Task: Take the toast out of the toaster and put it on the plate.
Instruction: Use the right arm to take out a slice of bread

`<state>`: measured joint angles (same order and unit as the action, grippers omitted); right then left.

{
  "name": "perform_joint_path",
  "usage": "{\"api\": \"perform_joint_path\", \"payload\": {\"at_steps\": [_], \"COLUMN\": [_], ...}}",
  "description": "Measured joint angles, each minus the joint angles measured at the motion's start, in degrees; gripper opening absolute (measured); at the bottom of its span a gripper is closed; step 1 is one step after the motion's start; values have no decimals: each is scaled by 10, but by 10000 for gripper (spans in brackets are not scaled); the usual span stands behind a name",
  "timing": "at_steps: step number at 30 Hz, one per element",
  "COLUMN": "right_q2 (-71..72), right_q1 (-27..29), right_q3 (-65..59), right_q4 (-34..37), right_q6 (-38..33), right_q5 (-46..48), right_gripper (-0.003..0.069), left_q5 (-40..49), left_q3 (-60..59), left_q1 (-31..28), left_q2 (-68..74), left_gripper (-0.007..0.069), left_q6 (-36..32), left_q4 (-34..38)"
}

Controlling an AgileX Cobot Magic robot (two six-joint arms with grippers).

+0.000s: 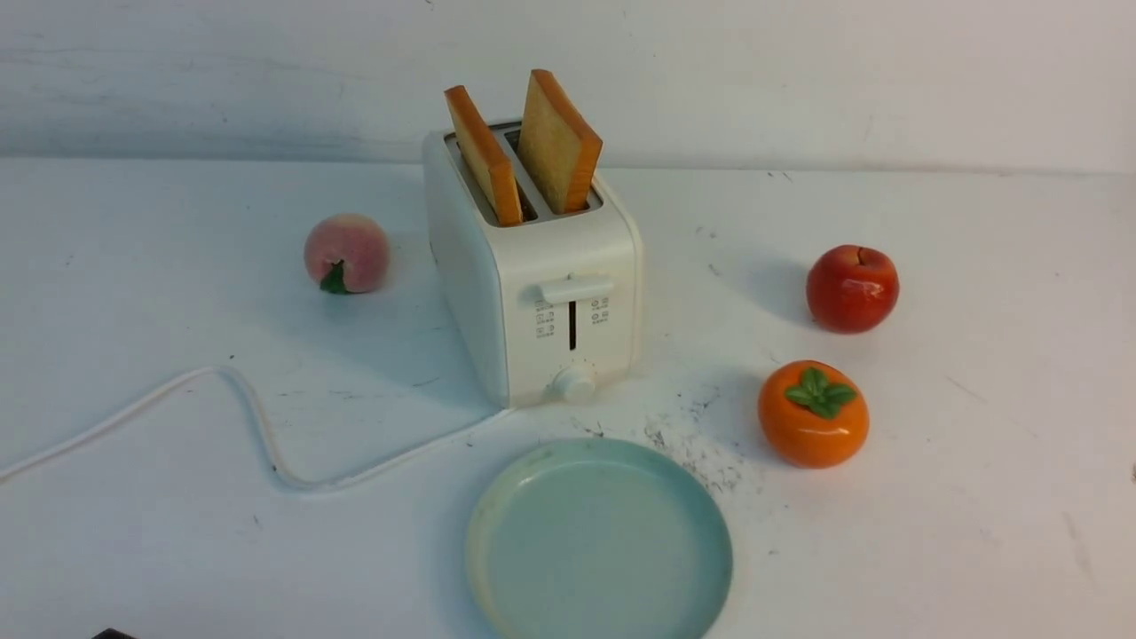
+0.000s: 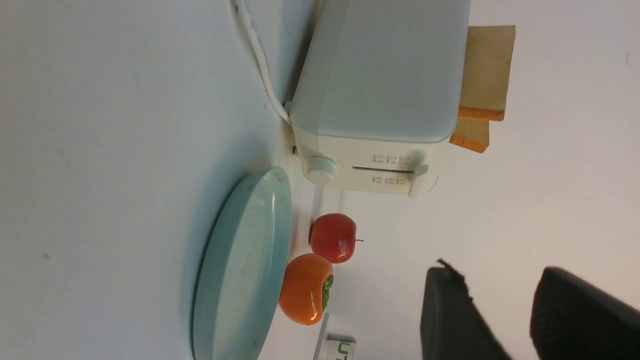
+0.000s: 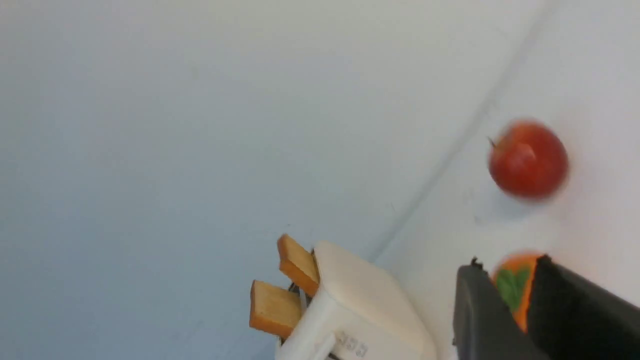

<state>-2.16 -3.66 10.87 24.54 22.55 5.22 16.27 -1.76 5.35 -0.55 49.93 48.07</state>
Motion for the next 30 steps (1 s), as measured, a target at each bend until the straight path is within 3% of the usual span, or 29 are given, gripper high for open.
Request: {"api": "perform_joint_path", "payload": {"at_steps": [4,8,10,11,14,16,17,18,19,21,24,27,30], "right_q2": [-132,-258,-375,-394,-544,-595,-659,-667,-729,-784,-913,-989,-1101], "right_q1": [0,0,-3,-4,-44,-68,-111,-111,-149,-177,-227,-243,-251], "right_q3": [159,272,366,372,457,483,522,522,563,605,735,835,1030], "right_q4": [-107,-121,-75,-70,34,67,95,96,96,80,-3,-52,-69], "right_q6": [-145,-183,-196,-200,-298,-337,-397,-402,-427,-426,-391,-361,-324], "right_q5": [43,172,321,342,475,496,515,516,520,520,528,530,541], "right_gripper": [-13,-13,-7,-7,-6,-6,-6,-6,-6,-6,-6,-6,-5], "left_q5": [-15,-16,-17,-17,-17,-17,-17,-17,-17,-17,-18,-18,-18], "left_q3": [0,0,0,0,0,0,0,0,0,0,0,0,0], "left_q1": [0,0,0,0,0,0,0,0,0,0,0,0,0], "left_q2": [0,0,0,0,0,0,0,0,0,0,0,0,0], "left_gripper": [239,237,237,237,237,237,237,237,237,237,237,237,237], "left_q6": [0,1,1,1,1,1,1,1,1,1,1,1,1], "left_q4": [1,3,4,5,8,8,8,8,8,8,7,2,-4]}}
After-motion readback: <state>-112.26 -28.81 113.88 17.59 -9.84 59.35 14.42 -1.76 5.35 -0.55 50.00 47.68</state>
